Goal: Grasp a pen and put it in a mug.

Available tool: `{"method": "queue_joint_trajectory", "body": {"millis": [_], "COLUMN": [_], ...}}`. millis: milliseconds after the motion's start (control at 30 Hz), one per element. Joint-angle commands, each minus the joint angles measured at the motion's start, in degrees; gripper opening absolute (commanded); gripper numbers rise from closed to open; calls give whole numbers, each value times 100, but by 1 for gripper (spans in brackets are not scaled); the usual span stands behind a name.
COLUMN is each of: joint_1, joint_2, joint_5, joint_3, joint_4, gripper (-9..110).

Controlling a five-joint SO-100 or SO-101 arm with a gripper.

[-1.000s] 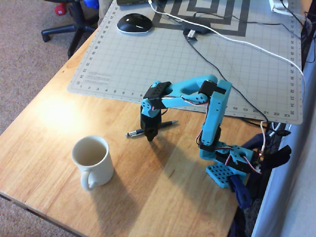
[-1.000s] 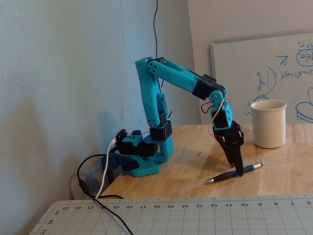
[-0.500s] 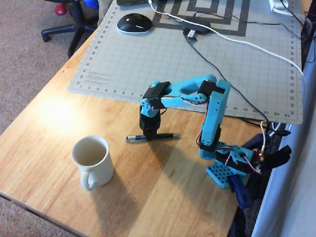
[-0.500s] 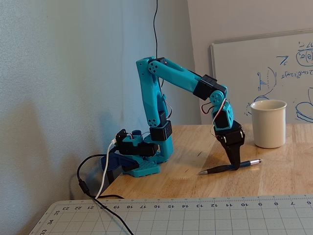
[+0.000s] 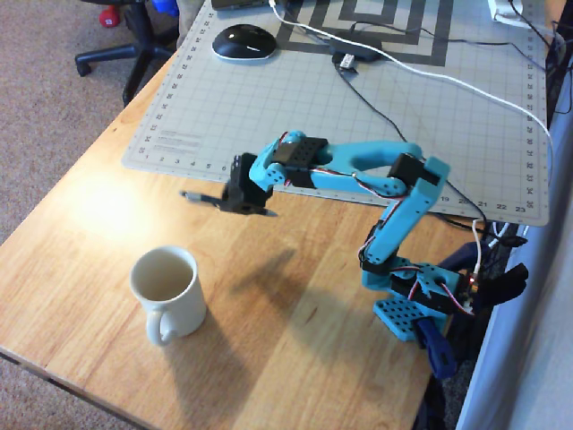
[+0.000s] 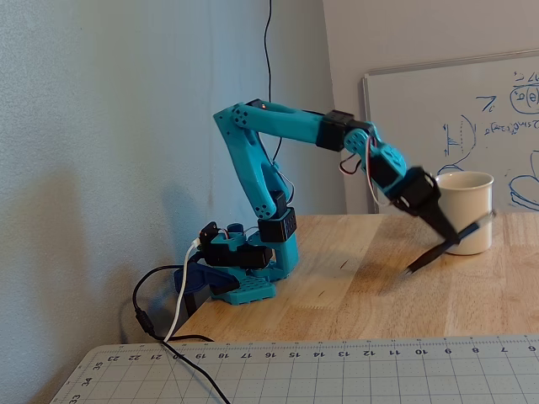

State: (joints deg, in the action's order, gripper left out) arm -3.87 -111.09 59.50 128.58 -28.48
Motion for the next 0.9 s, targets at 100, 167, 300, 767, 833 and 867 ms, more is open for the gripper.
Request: {"method": "queue_joint_trajectory", "body": {"millis": [100,167,300,767,833,867], "joint_1": [580,914,1679,2812,2865,2874], "joint_2": [-1301,-1406,-1424,-1011,-861,-791], "joint_5": [1705,2188,2795,2839,2839,2874], "joint_3": [123,290,624,1178,1327,1389], "joint_4": [1793,2408,3665,6530,6530,6530], "gripper": [2,2,2,2,2,2]}}
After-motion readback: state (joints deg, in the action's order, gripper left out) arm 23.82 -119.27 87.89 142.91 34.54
